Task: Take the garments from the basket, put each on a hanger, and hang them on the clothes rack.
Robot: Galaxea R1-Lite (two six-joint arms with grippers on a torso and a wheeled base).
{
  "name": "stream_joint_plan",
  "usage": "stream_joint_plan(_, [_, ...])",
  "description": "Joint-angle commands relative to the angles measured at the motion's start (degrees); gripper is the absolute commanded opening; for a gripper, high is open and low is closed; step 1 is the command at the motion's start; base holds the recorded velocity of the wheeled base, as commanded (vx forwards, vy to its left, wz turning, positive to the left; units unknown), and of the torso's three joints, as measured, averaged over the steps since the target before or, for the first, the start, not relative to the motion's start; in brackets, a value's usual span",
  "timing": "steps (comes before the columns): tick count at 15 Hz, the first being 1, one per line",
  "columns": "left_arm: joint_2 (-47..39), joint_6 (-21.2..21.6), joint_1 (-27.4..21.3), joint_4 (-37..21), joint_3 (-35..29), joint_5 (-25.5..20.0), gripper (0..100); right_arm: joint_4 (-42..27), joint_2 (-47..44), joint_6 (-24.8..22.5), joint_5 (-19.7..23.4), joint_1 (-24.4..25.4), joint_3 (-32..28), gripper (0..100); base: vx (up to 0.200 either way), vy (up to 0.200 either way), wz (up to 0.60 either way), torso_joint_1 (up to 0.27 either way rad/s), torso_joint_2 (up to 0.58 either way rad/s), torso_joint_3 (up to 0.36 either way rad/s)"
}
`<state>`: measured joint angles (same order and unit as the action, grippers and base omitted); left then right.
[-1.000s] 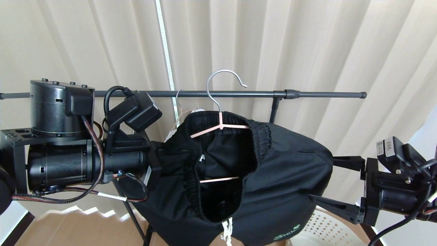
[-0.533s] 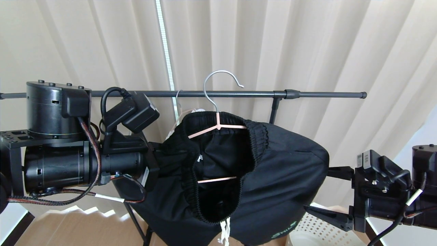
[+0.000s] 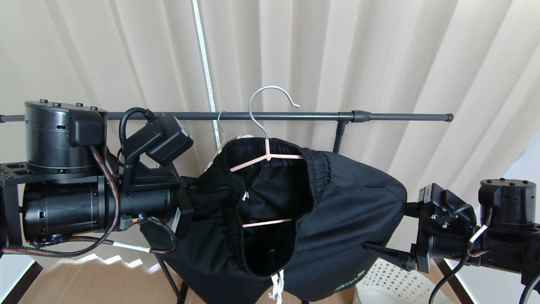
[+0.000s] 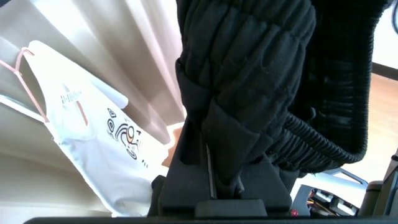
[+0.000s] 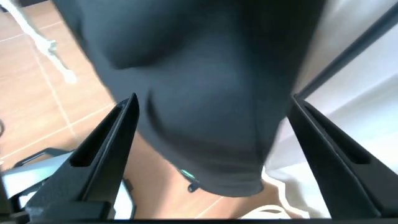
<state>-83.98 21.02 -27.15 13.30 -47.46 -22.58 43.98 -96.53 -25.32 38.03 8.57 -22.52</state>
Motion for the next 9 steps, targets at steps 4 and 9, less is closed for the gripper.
stream_joint_plan(4, [0.05, -1.24, 0.08, 0.06, 0.35, -0.01, 0, 0.31, -3.49, 0.1, 0.2, -2.94, -0.95, 0, 0.0, 0.0, 0.0, 0.0, 0.0, 0.0])
stream_joint_plan(9, [0.4, -2.56, 0.69, 0.06, 0.35, -0.01, 0, 0.31, -5.78, 0.01, 0.37, -7.52, -3.15, 0, 0.0, 0.0, 0.0, 0.0, 0.0, 0.0])
